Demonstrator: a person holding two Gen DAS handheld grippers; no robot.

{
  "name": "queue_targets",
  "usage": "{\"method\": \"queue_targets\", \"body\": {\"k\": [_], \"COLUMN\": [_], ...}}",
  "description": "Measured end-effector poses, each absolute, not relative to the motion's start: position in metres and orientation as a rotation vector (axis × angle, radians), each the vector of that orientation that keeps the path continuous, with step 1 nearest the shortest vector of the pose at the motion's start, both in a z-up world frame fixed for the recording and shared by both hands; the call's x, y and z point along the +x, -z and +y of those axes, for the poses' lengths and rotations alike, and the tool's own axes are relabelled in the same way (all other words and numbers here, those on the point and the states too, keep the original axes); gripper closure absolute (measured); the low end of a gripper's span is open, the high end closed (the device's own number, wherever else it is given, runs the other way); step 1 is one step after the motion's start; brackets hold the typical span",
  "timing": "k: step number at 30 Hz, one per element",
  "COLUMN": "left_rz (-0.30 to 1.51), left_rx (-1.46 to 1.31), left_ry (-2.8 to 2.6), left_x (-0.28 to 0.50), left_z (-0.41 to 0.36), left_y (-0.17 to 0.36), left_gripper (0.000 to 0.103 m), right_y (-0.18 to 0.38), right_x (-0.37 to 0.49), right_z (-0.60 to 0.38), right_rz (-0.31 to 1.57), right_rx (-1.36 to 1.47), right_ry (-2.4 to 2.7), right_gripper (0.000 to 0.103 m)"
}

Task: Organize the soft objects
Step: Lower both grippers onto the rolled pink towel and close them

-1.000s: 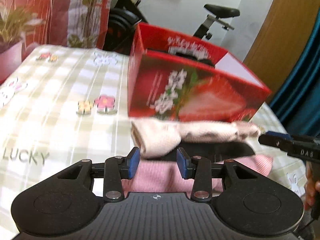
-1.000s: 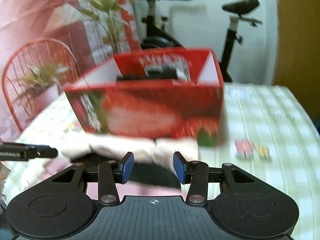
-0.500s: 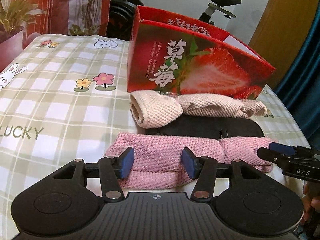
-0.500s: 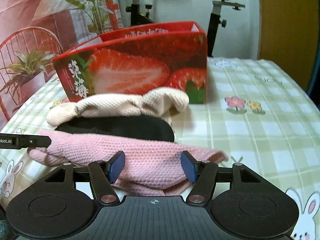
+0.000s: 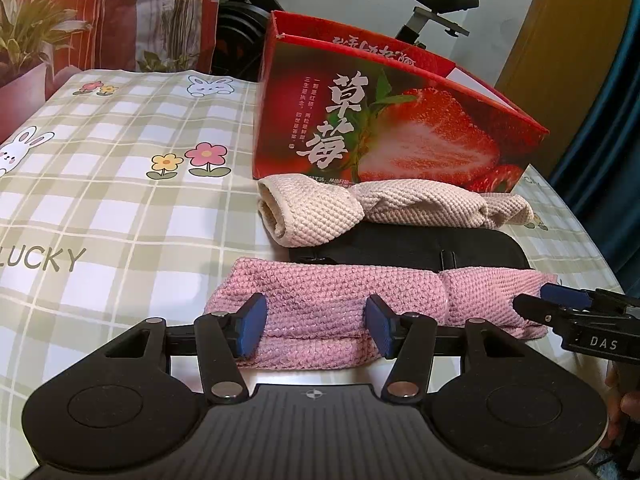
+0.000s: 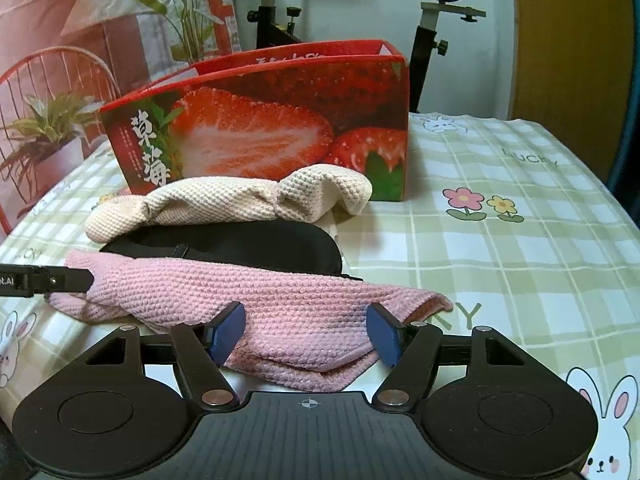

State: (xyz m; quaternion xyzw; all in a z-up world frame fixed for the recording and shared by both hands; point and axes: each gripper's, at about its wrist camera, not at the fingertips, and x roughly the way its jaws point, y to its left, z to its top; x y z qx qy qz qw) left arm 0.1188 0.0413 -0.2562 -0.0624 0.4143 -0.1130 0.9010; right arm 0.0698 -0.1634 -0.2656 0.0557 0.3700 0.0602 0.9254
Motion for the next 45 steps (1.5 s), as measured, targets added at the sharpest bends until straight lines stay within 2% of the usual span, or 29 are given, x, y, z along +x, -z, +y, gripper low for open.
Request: {"method": "queue_targets", "body": {"k": [12, 19, 24, 33, 40, 42, 45], "left_rz": [0.867, 0.868, 0.865, 0.861, 0.854, 0.851, 0.848], "left_rx": [-0.118, -0.128, -0.138, -0.149, -0.167, -0.165, -0.154], "left_ry": [0.224, 0.236, 0.245, 0.26, 0.289, 0.295, 0.31], "left_x": [0.116, 0.116, 0.117, 0.116, 0.115, 0.115, 0.114], "left_z": [0.039, 0.039, 0.039, 0.038, 0.039, 0.039, 0.036], "left_y": [0.255, 0.257, 0.258, 0.258, 0.257, 0.257, 0.257], "left_gripper": [0.039, 0.038, 0.037, 0.037, 0.052, 0.056, 0.062], "right_y": [0.27, 0.27, 0.27, 0.269, 0.266, 0.264, 0.263], "right_x": [0.07, 0.07, 0.069, 0.068, 0.065, 0.063, 0.061], "right_z": [-0.16, -0.157, -0.156, -0.153, -0.146, -0.143, -0.142], "right_rz": [0.773, 0.775, 0.775, 0.774, 0.767, 0.758, 0.752], "right_rx": [0.096, 0.082, 0.082, 0.076, 0.045, 0.032, 0.025], "right_ry": [-0.136, -0.147, -0.156, -0.172, -0.192, -0.199, -0.212], "right_gripper": [0.037, 0.038, 0.044, 0.049, 0.058, 0.067, 0.072]}}
